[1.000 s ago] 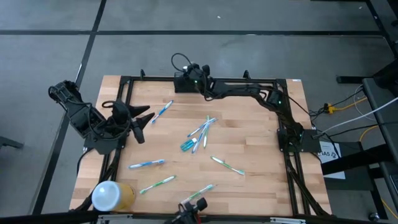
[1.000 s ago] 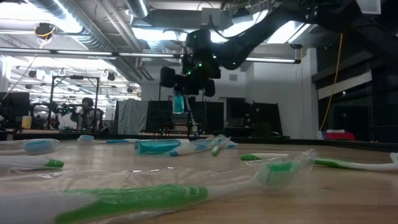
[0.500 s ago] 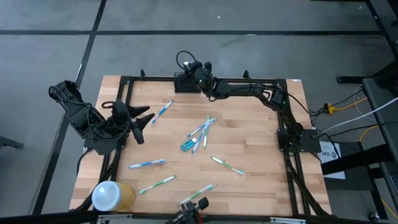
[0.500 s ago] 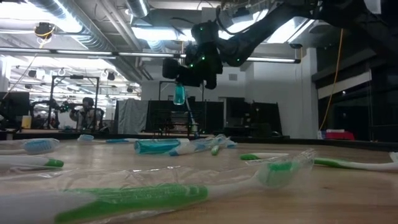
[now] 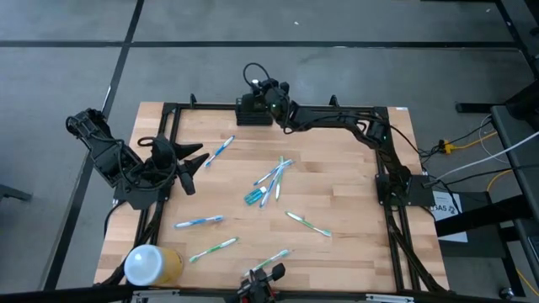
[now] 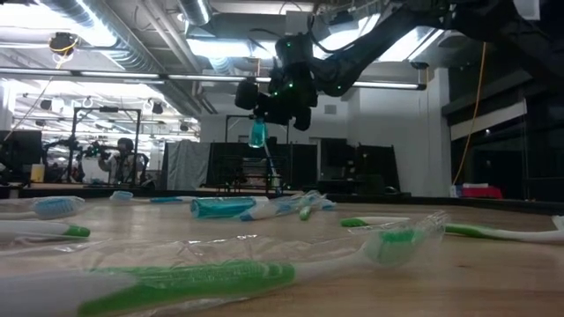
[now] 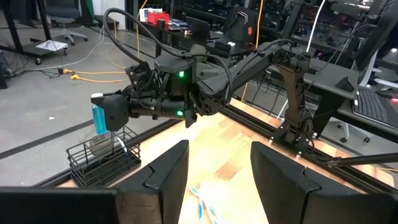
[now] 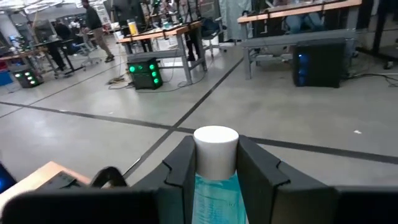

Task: Pick & Place toothbrushing station
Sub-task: Put the mouthwash into the wire organizer

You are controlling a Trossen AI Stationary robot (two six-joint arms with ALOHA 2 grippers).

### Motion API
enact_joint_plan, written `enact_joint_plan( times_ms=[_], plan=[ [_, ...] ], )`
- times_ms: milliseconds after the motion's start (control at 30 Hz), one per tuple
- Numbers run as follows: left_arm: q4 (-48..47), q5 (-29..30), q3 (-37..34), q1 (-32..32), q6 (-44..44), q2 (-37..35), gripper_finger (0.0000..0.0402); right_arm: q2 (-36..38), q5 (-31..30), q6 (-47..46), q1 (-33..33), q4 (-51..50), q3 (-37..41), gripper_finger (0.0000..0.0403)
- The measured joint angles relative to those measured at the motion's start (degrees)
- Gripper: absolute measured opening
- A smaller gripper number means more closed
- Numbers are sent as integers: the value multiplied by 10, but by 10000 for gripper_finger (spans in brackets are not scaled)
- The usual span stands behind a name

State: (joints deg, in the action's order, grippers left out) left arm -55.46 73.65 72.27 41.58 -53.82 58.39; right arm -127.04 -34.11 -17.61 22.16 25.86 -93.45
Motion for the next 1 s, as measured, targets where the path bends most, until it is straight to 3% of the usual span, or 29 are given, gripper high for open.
enact_joint_plan(
  times_ms=[767, 1000],
  plan=[
    [0, 0, 0, 0, -4, 0, 168, -13, 5, -43, 4, -5, -1, 90],
    [8, -1, 0, 0, -4, 0, 168, -32, 27, -16, 2, -25, -34, 90]
  ],
)
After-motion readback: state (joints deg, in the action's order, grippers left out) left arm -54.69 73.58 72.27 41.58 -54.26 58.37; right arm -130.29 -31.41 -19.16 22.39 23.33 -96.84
